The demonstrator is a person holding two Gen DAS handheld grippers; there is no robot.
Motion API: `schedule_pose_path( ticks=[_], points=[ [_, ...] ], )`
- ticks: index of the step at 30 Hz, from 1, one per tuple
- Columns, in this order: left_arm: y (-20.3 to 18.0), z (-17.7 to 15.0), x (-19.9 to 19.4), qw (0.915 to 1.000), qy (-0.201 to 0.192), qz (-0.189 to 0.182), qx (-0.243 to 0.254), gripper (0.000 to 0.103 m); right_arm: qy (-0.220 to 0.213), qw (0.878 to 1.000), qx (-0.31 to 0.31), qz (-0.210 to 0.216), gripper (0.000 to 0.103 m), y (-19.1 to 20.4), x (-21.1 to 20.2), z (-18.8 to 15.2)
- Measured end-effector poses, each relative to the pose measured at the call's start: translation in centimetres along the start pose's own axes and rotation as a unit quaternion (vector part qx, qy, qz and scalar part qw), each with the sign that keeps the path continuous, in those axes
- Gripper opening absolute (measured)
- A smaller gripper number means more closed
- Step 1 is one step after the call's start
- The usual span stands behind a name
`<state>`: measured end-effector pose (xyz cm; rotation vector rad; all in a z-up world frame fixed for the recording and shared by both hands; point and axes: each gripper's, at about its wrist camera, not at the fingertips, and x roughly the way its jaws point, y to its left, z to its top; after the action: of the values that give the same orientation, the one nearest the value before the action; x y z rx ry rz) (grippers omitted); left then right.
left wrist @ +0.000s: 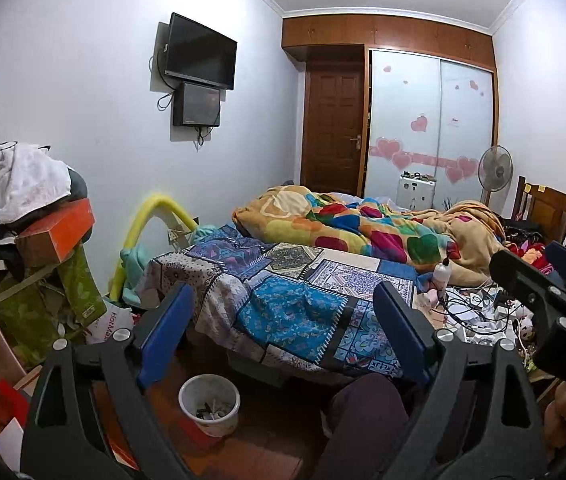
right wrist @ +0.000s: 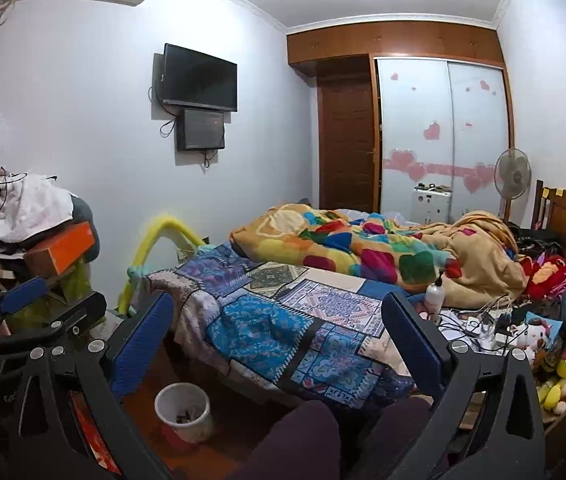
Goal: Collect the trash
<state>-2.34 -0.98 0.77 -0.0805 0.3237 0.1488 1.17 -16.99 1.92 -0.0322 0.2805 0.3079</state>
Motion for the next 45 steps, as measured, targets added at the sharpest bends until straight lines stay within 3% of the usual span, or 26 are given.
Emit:
schedule_pose_path(
  ticks=[45],
  points=[
    [-0.47, -0.25, -0.26, 1.0, -0.001, -0.004, -0.008, 0.094, 0.001, 1.0, 0.008, 0.005, 0.103, -0.62, -0.66, 0.3]
  ],
)
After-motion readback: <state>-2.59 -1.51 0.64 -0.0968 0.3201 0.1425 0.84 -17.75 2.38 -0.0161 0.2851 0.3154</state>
